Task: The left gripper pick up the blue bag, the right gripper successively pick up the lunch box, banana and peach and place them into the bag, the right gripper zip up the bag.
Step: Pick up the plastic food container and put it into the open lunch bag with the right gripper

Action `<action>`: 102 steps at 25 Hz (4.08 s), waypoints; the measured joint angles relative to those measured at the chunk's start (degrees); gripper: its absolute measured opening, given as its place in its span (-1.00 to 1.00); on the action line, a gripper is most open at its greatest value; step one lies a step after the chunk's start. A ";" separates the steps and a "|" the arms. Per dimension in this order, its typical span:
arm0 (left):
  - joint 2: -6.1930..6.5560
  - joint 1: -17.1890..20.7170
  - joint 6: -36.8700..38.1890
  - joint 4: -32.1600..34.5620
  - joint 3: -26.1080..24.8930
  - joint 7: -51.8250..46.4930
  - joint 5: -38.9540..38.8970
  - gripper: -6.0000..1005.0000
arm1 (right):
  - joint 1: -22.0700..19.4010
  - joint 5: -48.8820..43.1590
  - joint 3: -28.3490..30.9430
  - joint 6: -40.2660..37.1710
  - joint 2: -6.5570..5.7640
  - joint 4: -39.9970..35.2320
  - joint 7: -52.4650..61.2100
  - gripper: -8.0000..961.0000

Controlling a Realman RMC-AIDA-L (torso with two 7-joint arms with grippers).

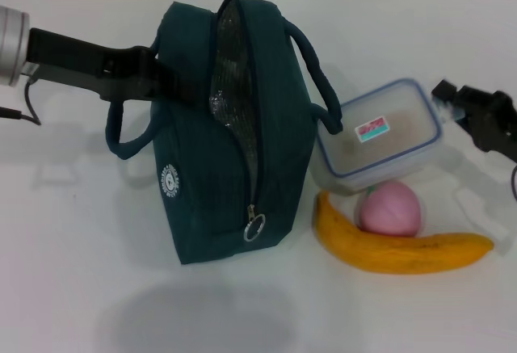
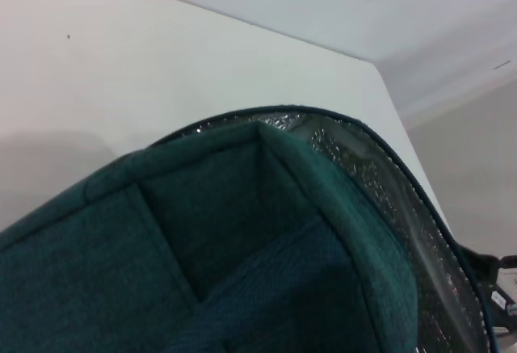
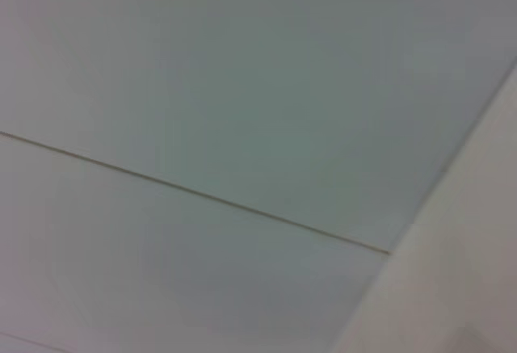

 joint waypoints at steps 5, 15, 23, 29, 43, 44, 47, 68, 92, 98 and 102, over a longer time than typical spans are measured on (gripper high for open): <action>0.02 -0.23 0.00 -1.00 -0.14 0.45 -0.12 -0.92 | -0.92 4.27 0.04 -4.52 -0.08 -0.01 -1.90 -0.78; 0.00 -0.25 0.26 -1.01 -0.27 0.60 -0.46 -0.92 | -2.52 7.66 0.03 -7.32 -0.19 0.01 -1.77 -0.78; 0.14 -0.36 0.43 -1.01 -0.23 0.62 -1.09 -0.92 | -4.15 11.17 0.03 -9.32 -0.35 0.03 -0.36 -0.78; 0.17 -0.46 0.53 -0.99 -0.01 0.61 -1.10 -0.92 | -5.01 13.45 0.03 -11.73 -0.72 -0.04 1.48 -0.78; 0.14 -0.75 0.56 -0.95 0.00 0.71 -1.10 -0.92 | -6.02 17.75 0.03 -17.95 -0.75 0.63 5.57 -0.79; 0.14 -0.77 0.56 -0.95 0.00 0.71 -1.10 -0.92 | -6.07 17.81 0.03 -18.44 -0.70 0.64 5.86 -0.78; 0.11 -0.79 0.56 -0.97 0.00 0.71 -1.10 -0.92 | -6.12 17.97 0.03 -19.69 -0.63 0.64 6.98 -0.78; -0.31 -3.59 0.74 -1.01 3.80 0.79 -0.87 -0.92 | 6.93 20.47 -0.49 -28.86 0.62 5.29 10.71 -0.78; -0.47 -5.77 -0.98 -3.78 3.29 4.59 -0.87 -0.92 | 15.87 10.10 -1.71 -11.54 0.62 7.69 3.82 -0.73; -0.34 -5.73 -1.24 -3.80 3.25 4.58 -0.94 -0.92 | 16.74 8.79 -2.11 -8.61 0.62 7.70 3.12 -0.69; -0.26 -5.83 -1.27 -3.81 3.36 4.58 -0.92 -0.92 | 18.17 8.72 -2.24 -8.54 0.61 7.70 2.03 -0.66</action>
